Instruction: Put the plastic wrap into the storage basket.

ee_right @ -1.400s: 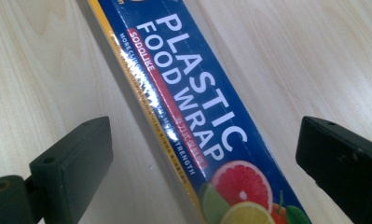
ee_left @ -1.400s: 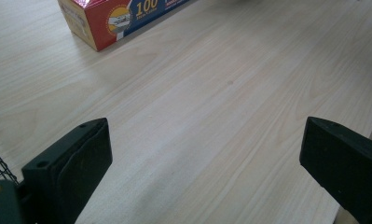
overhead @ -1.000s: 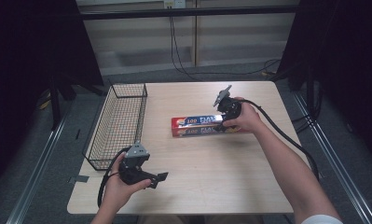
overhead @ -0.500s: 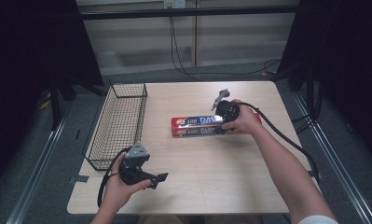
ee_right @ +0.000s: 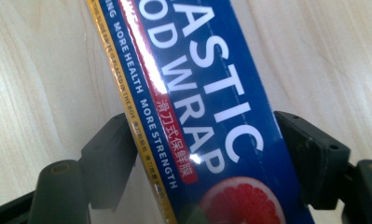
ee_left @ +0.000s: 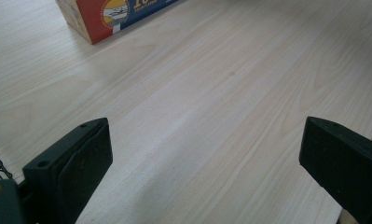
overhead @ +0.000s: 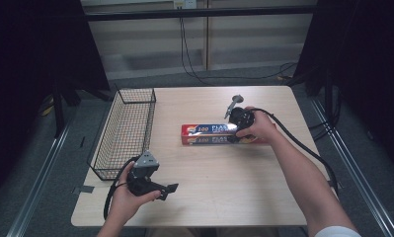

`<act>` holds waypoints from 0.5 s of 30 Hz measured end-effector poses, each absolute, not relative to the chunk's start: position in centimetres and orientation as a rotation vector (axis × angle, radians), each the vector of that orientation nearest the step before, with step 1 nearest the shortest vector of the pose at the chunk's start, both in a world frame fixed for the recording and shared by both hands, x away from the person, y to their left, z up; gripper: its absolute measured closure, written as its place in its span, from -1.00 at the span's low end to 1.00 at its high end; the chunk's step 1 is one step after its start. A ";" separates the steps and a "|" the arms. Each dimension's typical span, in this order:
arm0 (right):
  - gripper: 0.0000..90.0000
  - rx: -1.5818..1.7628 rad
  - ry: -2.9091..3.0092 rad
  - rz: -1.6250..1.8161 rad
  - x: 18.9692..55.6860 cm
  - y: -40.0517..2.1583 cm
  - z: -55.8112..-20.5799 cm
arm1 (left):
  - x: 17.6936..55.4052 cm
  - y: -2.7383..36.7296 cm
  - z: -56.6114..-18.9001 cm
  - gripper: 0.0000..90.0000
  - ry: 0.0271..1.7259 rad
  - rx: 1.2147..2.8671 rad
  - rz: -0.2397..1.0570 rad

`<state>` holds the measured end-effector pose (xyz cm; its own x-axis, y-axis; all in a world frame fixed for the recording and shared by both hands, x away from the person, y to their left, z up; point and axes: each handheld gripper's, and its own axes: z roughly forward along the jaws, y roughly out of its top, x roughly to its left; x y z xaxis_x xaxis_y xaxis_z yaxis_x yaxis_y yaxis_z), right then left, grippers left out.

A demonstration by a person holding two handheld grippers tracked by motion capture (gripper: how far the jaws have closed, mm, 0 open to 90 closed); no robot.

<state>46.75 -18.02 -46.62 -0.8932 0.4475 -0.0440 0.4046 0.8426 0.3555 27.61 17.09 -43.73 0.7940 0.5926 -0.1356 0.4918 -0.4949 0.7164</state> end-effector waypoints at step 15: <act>-0.31 0.681 2.976 0.438 46.9 -18.2 -46.9 | 27.7 17.1 -43.9 -0.94 0.811 2.190 0.165</act>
<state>46.94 -18.17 -46.93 -0.9010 0.4338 0.0069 0.4173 0.8623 0.2869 27.69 17.09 -43.90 0.7880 0.6003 -0.1367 0.4989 -0.4926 0.7130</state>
